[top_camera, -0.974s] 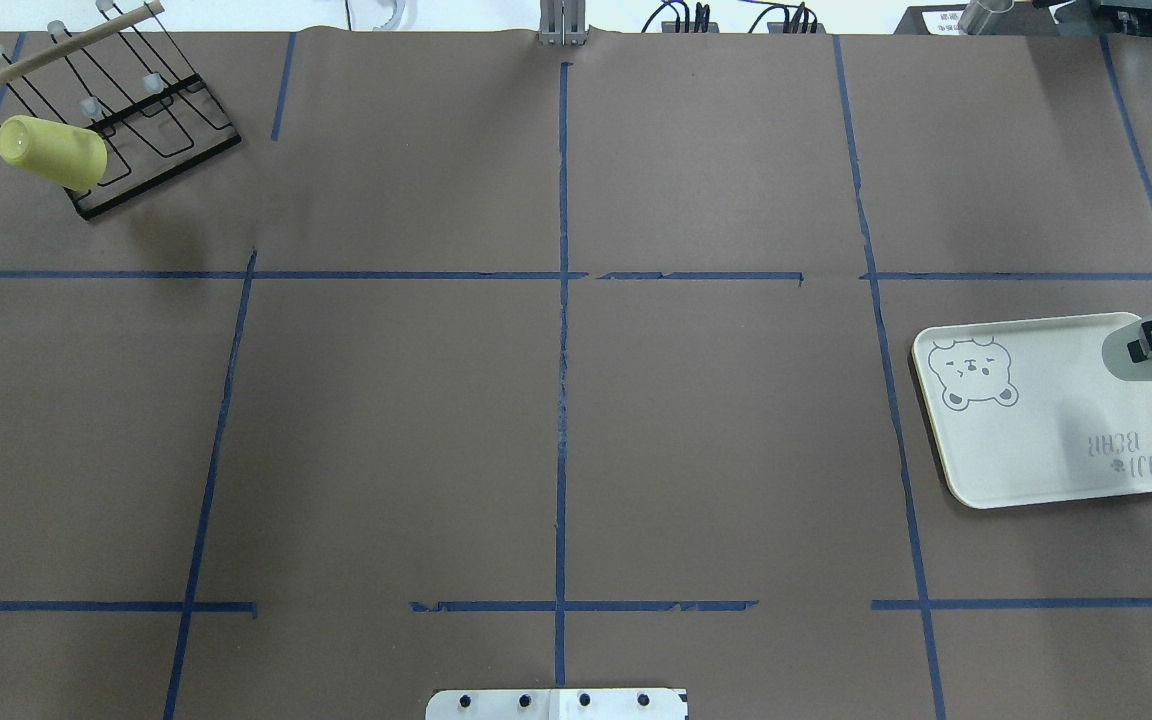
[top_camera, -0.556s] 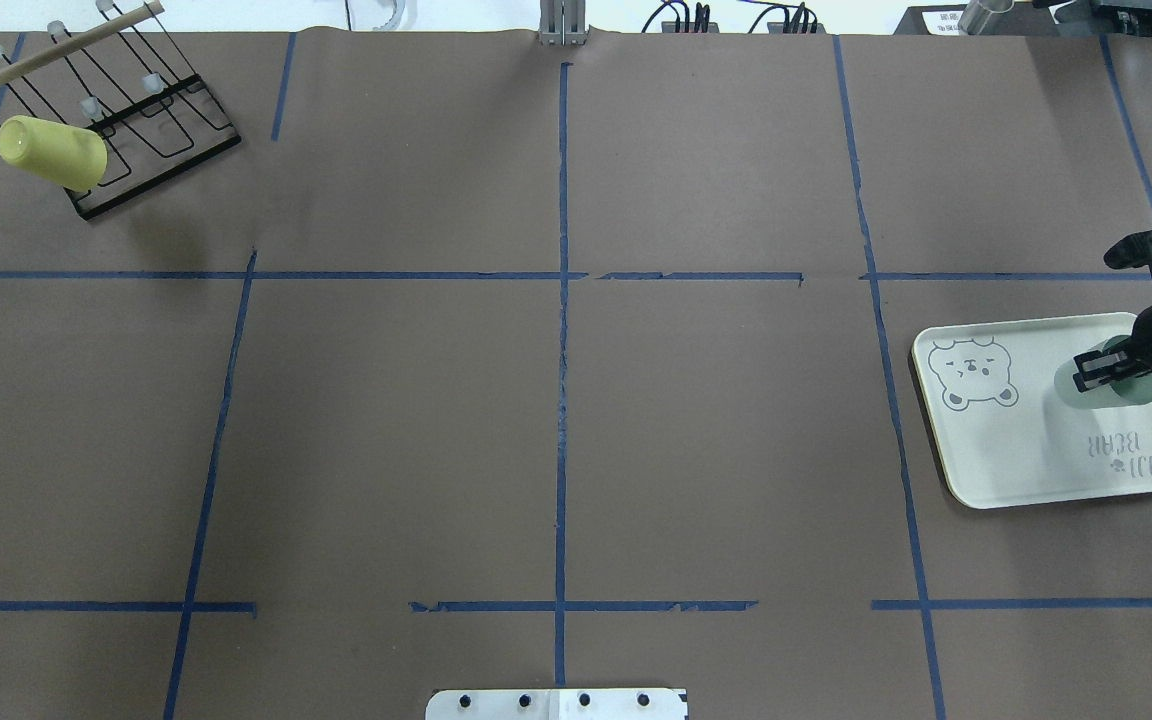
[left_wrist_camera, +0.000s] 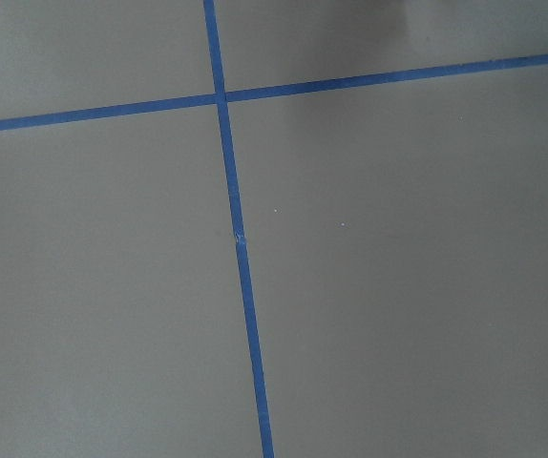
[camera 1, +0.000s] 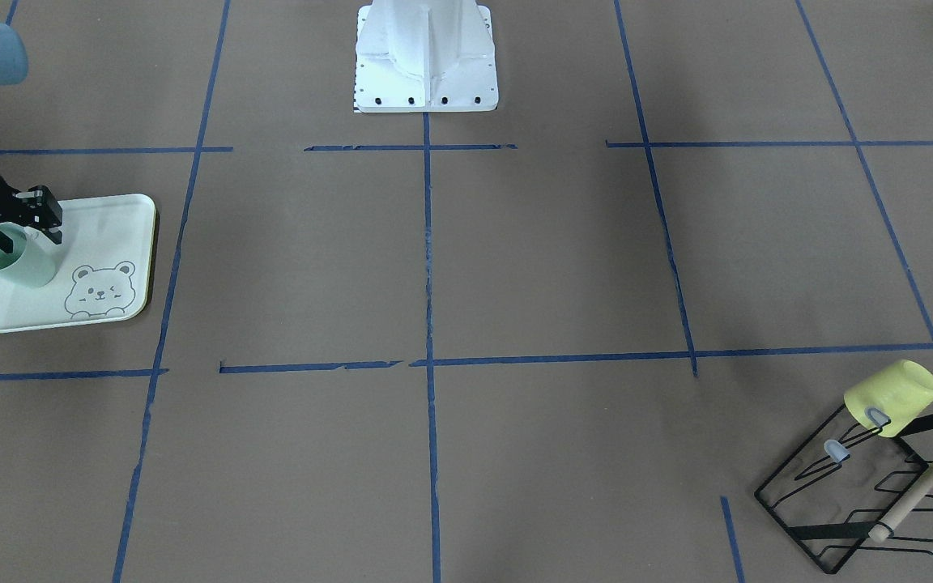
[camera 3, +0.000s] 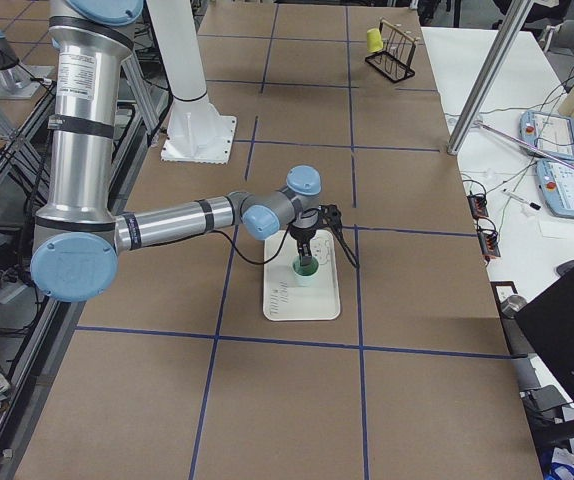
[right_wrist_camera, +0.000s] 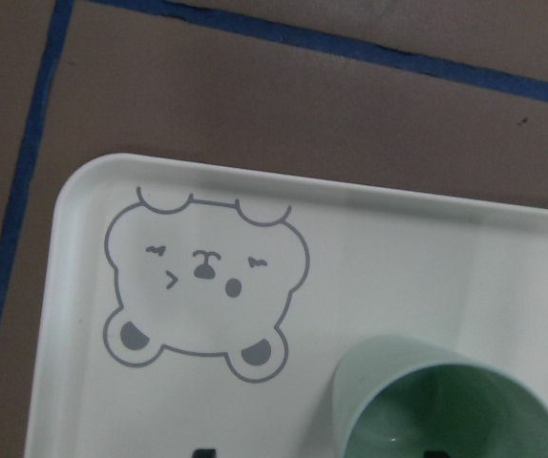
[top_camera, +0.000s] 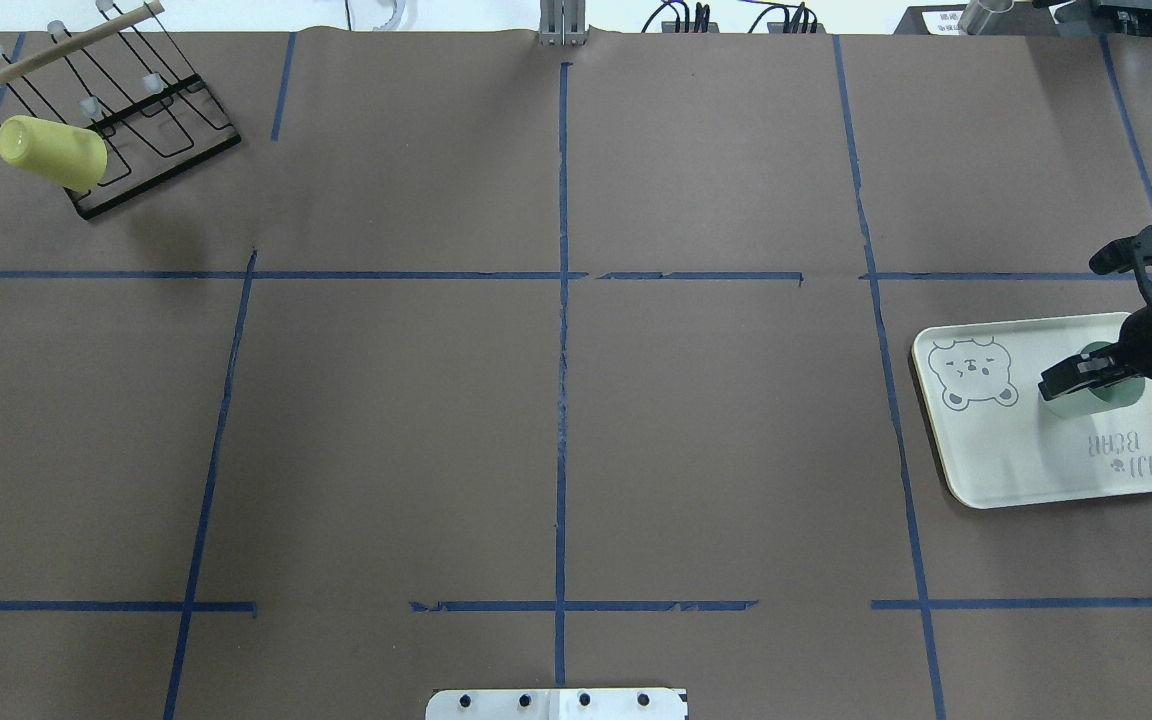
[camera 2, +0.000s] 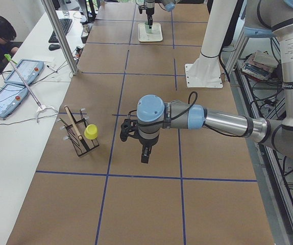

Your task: Left arm grabs green cup and hands to right arm on tray

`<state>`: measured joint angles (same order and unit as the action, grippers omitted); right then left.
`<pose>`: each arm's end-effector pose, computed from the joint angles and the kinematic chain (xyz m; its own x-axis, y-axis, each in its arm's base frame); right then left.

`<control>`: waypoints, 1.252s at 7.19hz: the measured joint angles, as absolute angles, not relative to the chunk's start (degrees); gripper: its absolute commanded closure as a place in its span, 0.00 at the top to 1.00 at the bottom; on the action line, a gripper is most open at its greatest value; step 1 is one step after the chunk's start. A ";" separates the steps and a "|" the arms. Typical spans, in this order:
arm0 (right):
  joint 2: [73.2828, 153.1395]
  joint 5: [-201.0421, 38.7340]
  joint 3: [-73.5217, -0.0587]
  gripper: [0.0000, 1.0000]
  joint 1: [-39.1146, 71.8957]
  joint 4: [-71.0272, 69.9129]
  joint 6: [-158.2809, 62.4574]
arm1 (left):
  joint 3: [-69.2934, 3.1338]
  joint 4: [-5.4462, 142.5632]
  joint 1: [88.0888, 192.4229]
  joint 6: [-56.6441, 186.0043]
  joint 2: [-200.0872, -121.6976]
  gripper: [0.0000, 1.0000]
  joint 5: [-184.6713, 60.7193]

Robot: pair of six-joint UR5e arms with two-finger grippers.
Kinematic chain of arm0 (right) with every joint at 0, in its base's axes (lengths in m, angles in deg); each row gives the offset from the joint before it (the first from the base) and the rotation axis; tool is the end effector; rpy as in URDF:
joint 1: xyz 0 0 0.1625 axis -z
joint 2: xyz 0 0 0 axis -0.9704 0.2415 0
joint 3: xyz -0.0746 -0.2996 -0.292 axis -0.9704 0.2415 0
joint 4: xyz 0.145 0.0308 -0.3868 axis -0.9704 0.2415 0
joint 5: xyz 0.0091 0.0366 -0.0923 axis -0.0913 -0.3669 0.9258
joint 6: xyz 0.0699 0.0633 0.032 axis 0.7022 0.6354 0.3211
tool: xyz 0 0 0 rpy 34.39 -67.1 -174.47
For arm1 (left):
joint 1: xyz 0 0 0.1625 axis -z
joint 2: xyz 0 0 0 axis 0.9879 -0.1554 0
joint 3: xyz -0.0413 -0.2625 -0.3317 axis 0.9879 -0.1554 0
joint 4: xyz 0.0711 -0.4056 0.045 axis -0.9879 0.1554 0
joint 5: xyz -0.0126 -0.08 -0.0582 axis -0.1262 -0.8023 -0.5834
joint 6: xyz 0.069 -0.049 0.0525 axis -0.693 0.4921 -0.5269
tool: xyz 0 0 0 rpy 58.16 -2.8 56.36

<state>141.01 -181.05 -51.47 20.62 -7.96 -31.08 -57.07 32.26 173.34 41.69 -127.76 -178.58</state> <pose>-0.1951 -0.4223 0.5368 0.7144 -0.1995 0.6707 0.1149 0.9789 0.1688 -0.0744 -0.3836 0.5621 0.6663 0.1352 -0.7333 -0.0566 0.9898 0.1311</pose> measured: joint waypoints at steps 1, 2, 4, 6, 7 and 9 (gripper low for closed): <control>141.12 -181.55 -53.85 1.00 17.93 -5.62 -32.27 | -56.99 32.26 173.35 41.67 -127.76 1.00 -178.60; 141.07 -182.63 -56.43 1.00 14.00 -0.74 -36.26 | -56.79 32.26 173.33 41.63 -127.79 1.00 -178.59; 141.85 -185.60 -60.17 1.00 3.53 12.33 -53.90 | -56.54 32.26 173.27 41.52 -127.83 1.00 -178.51; 144.85 -186.73 -60.57 1.00 -3.78 18.80 -65.12 | -56.23 32.26 173.23 41.44 -127.87 1.00 -178.20; 146.44 -188.23 -59.42 1.00 -5.42 19.64 -66.45 | -55.57 32.26 173.20 41.50 -127.90 1.00 -178.00; 148.14 -191.06 -56.33 1.00 -6.31 19.66 -66.99 | -53.54 33.16 173.21 41.34 -127.81 1.00 -178.12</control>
<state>148.14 -191.06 -56.33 -6.31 19.66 -66.99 -53.54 33.16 173.21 41.34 -127.81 -178.12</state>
